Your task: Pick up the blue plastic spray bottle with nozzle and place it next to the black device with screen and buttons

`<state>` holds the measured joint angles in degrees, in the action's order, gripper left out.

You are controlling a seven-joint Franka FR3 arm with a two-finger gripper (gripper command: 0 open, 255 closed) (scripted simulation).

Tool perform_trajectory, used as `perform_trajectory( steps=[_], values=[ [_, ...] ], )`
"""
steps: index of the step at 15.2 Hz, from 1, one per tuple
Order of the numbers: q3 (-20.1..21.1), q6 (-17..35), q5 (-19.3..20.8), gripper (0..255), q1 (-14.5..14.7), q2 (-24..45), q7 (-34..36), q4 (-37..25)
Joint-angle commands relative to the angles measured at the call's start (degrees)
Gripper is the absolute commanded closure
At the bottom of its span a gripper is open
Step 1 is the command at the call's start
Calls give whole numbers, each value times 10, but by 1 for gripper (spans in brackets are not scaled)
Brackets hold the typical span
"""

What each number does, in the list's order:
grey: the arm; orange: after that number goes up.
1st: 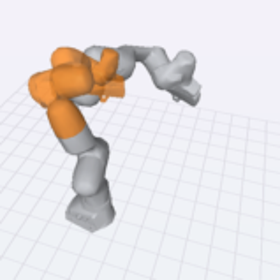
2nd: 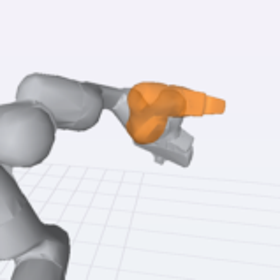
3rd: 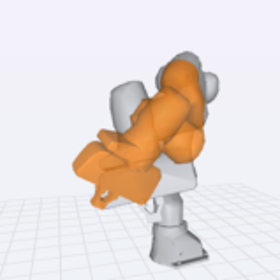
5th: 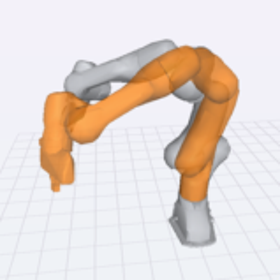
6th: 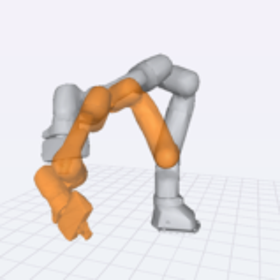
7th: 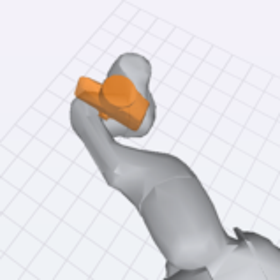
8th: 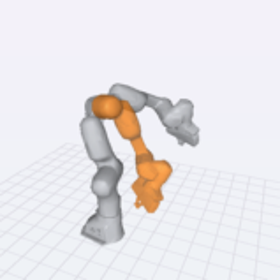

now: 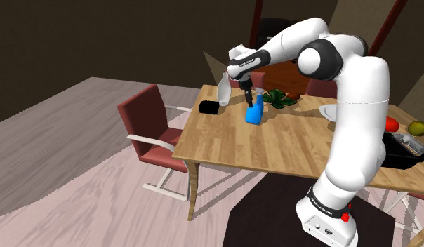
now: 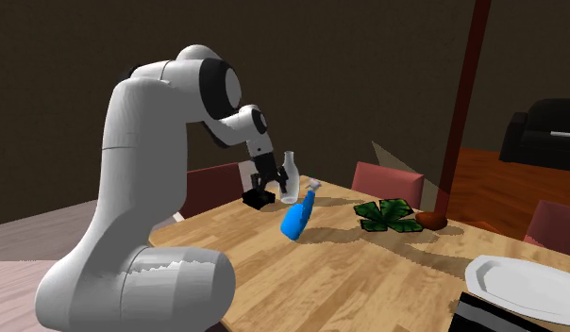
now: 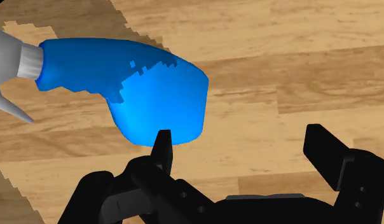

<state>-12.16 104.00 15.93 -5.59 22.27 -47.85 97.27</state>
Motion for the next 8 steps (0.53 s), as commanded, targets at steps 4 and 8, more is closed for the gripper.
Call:
perform_trajectory(
  steps=[4,8],
  values=[
    [-2,13,11,0,-9,57,-22,-36],
    [-4,41,14,0,-13,60,-19,-11]
  ],
)
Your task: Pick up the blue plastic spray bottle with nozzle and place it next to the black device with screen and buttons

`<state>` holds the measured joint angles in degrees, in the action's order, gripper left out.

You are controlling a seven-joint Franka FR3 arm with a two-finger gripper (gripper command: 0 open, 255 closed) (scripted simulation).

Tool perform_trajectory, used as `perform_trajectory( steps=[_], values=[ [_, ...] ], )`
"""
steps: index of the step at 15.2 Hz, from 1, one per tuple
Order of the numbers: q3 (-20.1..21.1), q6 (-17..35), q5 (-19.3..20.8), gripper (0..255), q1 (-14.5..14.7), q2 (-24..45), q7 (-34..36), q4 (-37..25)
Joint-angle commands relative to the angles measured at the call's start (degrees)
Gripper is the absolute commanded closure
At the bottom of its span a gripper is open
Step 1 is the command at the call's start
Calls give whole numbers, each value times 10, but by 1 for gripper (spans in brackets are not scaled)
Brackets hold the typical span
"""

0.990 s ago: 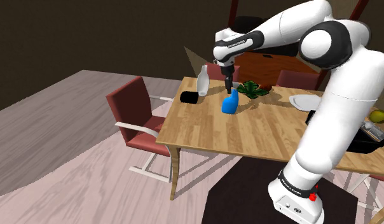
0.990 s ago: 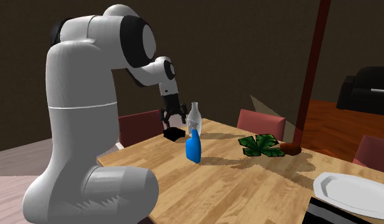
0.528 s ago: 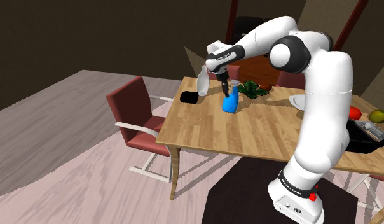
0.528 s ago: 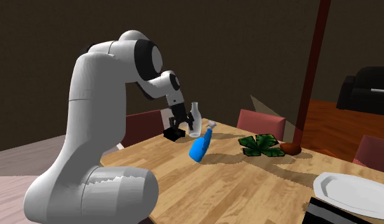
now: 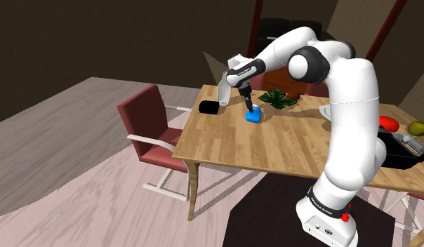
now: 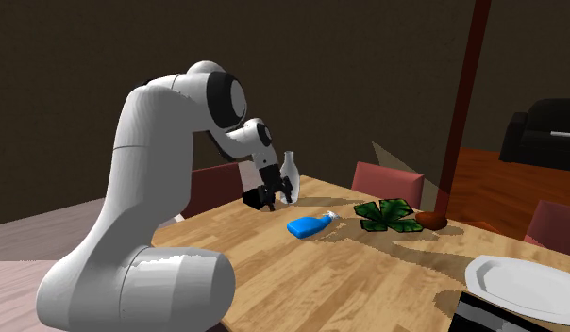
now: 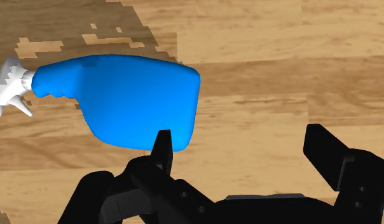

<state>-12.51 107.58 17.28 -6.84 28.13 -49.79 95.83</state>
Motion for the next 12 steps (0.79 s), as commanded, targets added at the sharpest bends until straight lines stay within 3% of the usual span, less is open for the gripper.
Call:
perform_trajectory(
  steps=[1,9,10,12],
  values=[
    [-1,17,2,0,-3,4,1,12],
    [-1,17,2,0,-3,4,1,12],
    [-1,17,2,255,-3,4,1,12],
    [-1,17,2,255,-3,4,1,12]
  ],
)
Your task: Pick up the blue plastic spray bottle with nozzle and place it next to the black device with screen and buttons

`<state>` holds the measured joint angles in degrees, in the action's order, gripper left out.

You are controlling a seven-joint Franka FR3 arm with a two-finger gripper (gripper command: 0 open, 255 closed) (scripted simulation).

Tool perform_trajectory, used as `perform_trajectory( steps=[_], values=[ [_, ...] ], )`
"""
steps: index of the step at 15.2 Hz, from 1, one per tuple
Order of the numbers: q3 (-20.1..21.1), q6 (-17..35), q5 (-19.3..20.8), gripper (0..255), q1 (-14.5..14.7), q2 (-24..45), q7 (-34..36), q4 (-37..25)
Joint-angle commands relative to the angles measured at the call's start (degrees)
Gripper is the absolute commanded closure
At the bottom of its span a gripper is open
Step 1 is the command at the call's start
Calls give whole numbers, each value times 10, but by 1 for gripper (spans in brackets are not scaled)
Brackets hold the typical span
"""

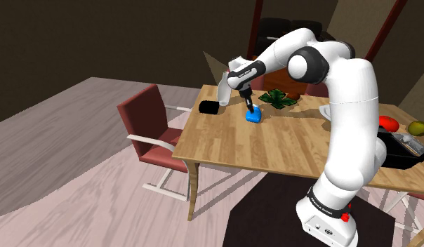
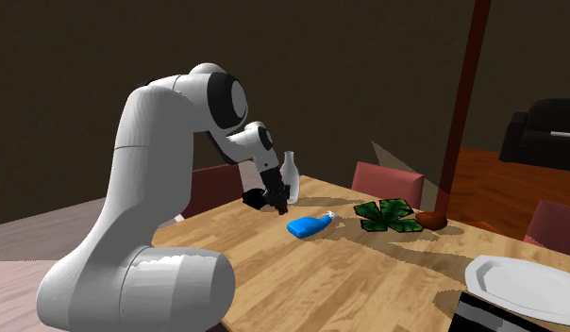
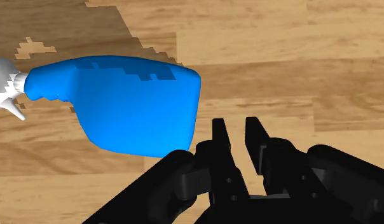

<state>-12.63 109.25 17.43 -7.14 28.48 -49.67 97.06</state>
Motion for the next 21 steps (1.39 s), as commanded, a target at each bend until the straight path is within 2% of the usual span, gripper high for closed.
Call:
perform_trajectory(
  steps=[1,7,8,11,15,18,21],
  values=[
    [0,0,0,255,0,0,0,0],
    [0,0,0,255,0,0,0,0],
    [0,0,0,0,0,0,0,0],
    [13,79,-4,0,-56,-24,-164,42],
    [43,146,-44,0,-146,-8,-408,32],
    [81,158,-87,0,-217,37,-596,-25],
    [125,130,-124,0,-281,110,-772,-128]
  ],
)
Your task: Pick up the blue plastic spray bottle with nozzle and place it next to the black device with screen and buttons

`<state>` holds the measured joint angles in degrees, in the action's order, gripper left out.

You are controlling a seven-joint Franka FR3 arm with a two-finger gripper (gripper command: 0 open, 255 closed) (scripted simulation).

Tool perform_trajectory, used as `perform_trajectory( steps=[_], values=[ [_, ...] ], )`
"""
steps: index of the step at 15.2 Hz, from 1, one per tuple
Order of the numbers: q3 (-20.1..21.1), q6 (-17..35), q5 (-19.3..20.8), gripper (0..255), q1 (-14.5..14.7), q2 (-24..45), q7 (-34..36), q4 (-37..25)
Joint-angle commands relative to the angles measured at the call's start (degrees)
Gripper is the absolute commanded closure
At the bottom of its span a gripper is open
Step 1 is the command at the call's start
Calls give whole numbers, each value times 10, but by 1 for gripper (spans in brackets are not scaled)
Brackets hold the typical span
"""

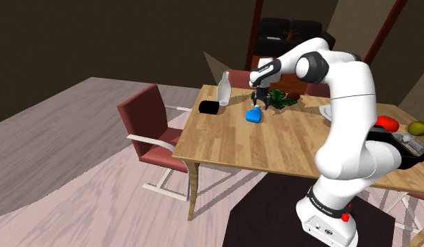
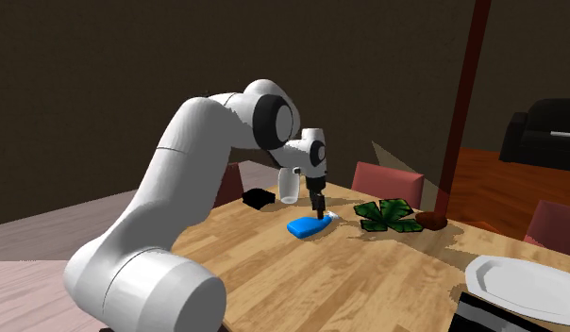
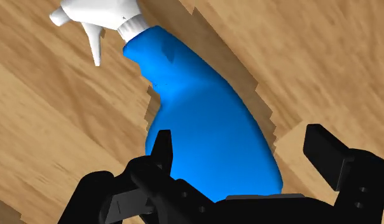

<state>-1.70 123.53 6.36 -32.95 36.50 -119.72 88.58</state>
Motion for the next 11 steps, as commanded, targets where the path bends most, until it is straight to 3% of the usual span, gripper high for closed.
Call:
perform_trajectory(
  steps=[1,3,11],
  values=[
    [31,-32,-23,0,-41,60,-126,-89],
    [53,-67,-31,0,-63,112,-200,-167],
    [52,-28,-30,0,-63,140,-199,-156]
  ],
)
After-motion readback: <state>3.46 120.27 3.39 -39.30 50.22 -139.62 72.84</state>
